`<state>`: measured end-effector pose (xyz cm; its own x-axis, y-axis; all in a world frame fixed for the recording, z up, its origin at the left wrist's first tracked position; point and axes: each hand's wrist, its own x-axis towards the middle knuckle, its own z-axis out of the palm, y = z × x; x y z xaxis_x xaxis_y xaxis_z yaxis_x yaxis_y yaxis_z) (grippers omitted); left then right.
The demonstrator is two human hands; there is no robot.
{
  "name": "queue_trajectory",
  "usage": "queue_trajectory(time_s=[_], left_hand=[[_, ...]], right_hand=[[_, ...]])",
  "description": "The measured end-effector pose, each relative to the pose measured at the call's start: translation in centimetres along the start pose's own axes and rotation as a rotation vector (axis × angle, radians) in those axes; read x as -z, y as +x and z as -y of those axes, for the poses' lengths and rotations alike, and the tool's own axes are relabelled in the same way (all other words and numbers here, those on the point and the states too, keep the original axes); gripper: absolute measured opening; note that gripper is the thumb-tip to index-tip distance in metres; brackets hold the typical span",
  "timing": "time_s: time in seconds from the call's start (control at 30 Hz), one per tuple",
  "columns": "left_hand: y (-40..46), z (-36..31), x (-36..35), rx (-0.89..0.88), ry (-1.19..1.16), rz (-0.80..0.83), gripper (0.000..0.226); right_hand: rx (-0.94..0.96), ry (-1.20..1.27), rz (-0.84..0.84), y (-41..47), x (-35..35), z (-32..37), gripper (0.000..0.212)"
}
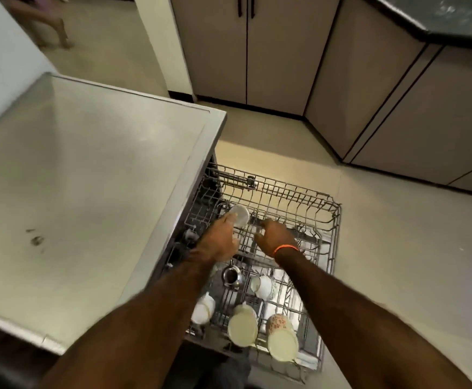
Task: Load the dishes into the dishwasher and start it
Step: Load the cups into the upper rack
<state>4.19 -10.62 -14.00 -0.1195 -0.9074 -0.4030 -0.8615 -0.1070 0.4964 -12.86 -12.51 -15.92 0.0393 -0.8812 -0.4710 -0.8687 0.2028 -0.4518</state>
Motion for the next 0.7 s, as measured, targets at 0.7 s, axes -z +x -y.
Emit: queue_trajectory(time_s=[0.7], left_hand=[[-43.5, 8.3, 5.9, 0.266, -0.027, -0.498, 0.052]], right_hand=[[0.841, -0.140, 0.101, -30.4, -3.8, 19.0, 0.035]])
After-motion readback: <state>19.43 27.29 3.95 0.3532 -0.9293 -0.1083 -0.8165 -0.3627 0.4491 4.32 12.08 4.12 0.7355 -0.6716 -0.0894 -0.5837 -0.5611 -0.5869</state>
